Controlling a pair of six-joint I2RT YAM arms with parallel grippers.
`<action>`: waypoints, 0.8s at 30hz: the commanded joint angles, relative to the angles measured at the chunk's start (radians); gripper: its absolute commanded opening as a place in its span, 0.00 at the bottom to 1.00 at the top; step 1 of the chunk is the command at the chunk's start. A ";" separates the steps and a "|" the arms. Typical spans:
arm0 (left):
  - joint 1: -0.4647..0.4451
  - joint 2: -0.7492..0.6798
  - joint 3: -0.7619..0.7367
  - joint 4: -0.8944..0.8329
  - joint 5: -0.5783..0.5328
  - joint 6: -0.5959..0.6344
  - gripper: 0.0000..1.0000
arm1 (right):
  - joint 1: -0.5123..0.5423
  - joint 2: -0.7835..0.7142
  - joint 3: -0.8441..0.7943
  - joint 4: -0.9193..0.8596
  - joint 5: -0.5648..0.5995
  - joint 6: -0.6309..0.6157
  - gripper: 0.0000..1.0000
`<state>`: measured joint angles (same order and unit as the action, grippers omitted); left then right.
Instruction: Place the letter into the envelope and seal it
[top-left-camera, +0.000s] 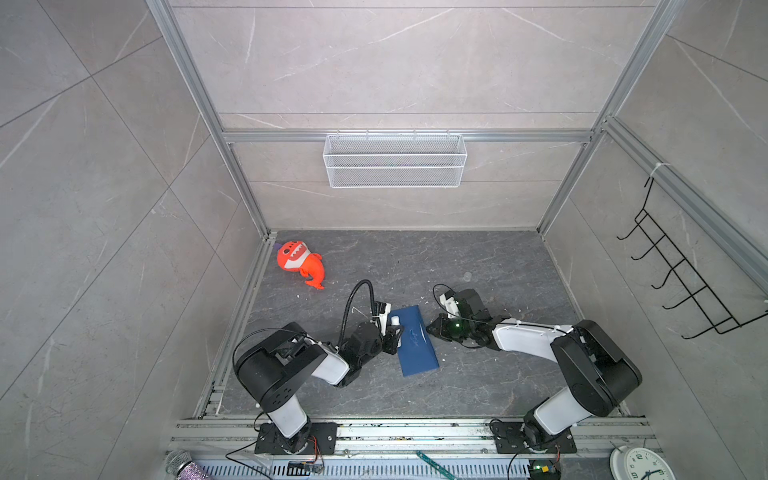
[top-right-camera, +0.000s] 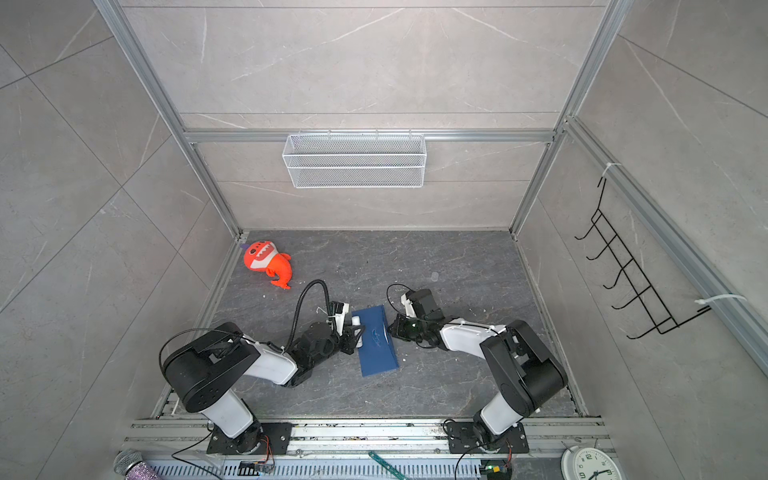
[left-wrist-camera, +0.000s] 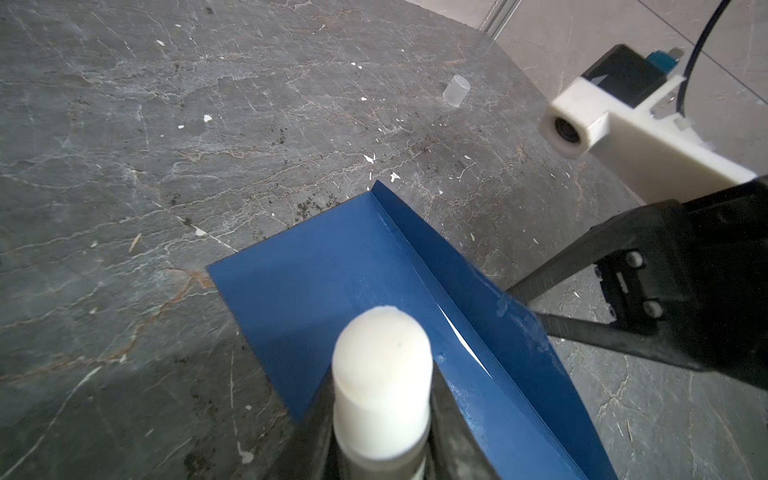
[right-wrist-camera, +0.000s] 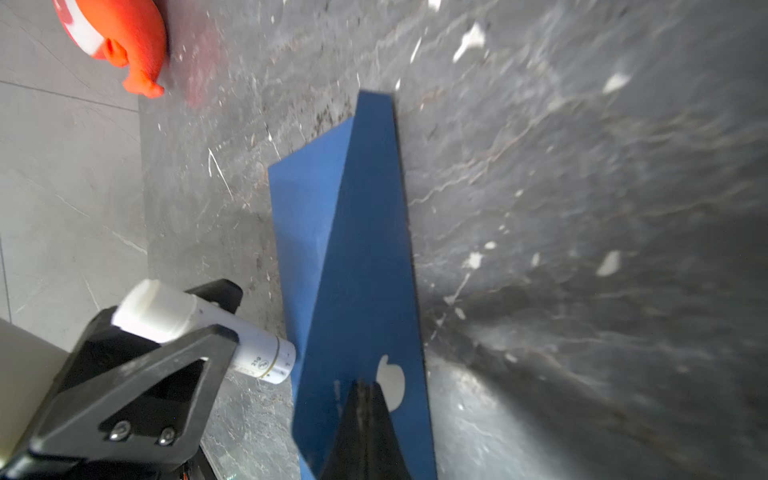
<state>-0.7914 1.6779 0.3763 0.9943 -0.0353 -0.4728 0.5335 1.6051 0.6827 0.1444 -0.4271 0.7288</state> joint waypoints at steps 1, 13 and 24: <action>0.005 0.022 -0.001 0.052 -0.027 -0.015 0.00 | 0.029 0.038 0.036 0.031 0.002 0.021 0.00; 0.006 0.026 -0.004 0.062 -0.029 -0.020 0.00 | 0.101 0.163 0.087 0.034 0.048 0.045 0.00; 0.005 0.028 0.010 0.061 -0.029 -0.020 0.00 | 0.128 0.223 0.114 -0.033 0.094 0.037 0.00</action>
<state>-0.7914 1.6924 0.3763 1.0203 -0.0467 -0.4946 0.6502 1.7828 0.7918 0.1772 -0.3801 0.7647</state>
